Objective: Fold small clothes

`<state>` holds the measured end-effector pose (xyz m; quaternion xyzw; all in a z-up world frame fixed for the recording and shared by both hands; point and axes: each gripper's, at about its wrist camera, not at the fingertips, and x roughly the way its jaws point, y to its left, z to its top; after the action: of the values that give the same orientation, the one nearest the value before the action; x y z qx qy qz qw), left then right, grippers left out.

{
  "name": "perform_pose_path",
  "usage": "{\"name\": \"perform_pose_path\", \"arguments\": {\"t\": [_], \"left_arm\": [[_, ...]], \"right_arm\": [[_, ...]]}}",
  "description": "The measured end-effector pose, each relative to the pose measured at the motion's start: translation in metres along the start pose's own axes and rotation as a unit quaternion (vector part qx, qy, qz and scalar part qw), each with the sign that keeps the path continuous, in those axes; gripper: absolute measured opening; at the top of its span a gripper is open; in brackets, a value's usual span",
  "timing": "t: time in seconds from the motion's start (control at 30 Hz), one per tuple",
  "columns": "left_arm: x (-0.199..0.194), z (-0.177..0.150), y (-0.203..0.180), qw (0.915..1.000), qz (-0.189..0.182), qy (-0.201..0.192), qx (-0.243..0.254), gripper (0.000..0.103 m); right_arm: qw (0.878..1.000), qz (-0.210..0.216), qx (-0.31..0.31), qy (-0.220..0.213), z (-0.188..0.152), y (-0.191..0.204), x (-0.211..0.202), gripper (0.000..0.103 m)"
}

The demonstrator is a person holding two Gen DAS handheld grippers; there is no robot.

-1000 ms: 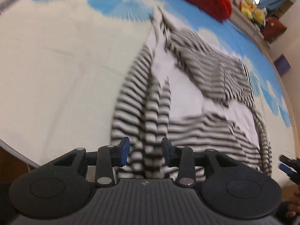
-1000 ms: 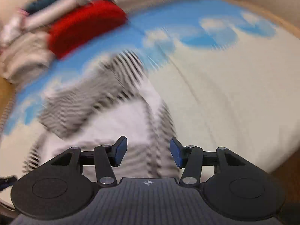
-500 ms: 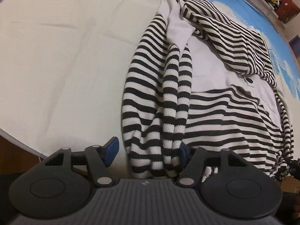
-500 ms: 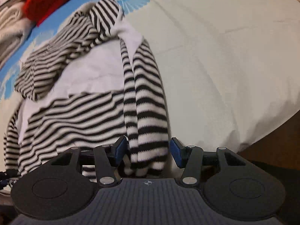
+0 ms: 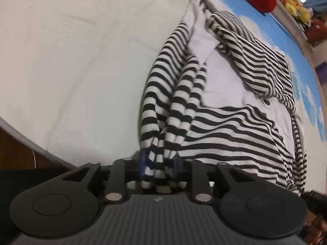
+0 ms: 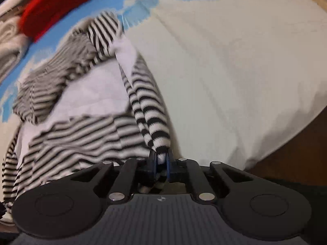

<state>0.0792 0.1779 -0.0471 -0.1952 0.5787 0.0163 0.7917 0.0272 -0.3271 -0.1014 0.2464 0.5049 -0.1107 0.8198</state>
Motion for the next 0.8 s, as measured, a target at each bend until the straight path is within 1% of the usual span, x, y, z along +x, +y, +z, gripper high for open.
{"name": "perform_pose_path", "arguments": {"t": [0.03,0.1,0.23,0.27,0.3,0.33,0.4,0.47,0.5,0.53,0.6,0.63,0.67,0.73,0.8], "left_arm": [[0.001,0.0,0.001,1.0,-0.002,0.002,-0.003,0.032],[-0.001,0.0,0.001,1.0,-0.002,-0.001,0.0,0.032],[0.0,-0.003,-0.002,0.9998,0.004,-0.001,0.017,0.032],[0.001,-0.004,-0.003,0.9997,0.007,-0.004,0.023,0.023],[-0.001,-0.004,-0.005,0.9995,0.005,-0.012,0.028,0.011],[-0.005,-0.004,-0.009,0.9991,0.003,-0.026,0.034,0.011],[-0.019,-0.005,-0.016,0.9966,0.003,-0.064,0.052,0.01],[-0.025,-0.004,-0.017,0.9958,-0.004,-0.074,0.053,0.011],[-0.023,-0.004,-0.017,0.9964,-0.006,-0.068,0.05,0.012],[-0.018,-0.004,-0.015,0.9976,-0.007,-0.052,0.045,0.014],[-0.001,-0.005,-0.012,0.9994,-0.004,-0.003,0.036,0.025],[0.004,-0.006,-0.01,0.9994,-0.003,0.01,0.033,0.028],[0.006,-0.007,-0.009,0.9995,0.001,0.011,0.03,0.029],[0.004,-0.005,-0.008,0.9993,0.001,0.008,0.035,0.029],[0.004,-0.005,-0.007,0.9994,0.001,0.005,0.034,0.028]], "right_arm": [[1.0,0.001,-0.006,0.011,-0.002,0.001,0.004,0.021],[1.0,-0.001,-0.023,0.02,-0.004,0.008,0.007,0.027],[0.999,-0.005,-0.037,0.024,-0.008,0.014,0.009,0.027],[0.999,-0.008,-0.039,0.026,-0.007,0.014,0.01,0.027],[0.999,-0.01,-0.041,0.027,-0.008,0.013,0.01,0.025],[0.999,-0.008,-0.041,0.025,-0.008,0.013,0.009,0.009],[0.999,0.006,-0.037,0.012,-0.006,0.02,0.007,0.007],[0.999,0.018,-0.028,-0.014,-0.003,0.019,-0.003,0.006],[0.999,0.017,-0.023,-0.022,-0.002,0.018,-0.006,0.006],[0.999,0.01,-0.018,-0.024,-0.001,0.016,-0.007,0.006],[1.0,-0.005,-0.013,-0.013,-0.001,0.011,-0.003,0.007],[1.0,-0.012,-0.011,-0.001,-0.002,0.01,0.001,0.008],[1.0,-0.015,-0.014,0.011,-0.003,0.009,0.005,0.009],[0.999,-0.017,-0.029,0.028,-0.006,0.013,0.011,0.018],[0.998,-0.023,-0.048,0.028,-0.007,0.017,0.012,0.018]]}}
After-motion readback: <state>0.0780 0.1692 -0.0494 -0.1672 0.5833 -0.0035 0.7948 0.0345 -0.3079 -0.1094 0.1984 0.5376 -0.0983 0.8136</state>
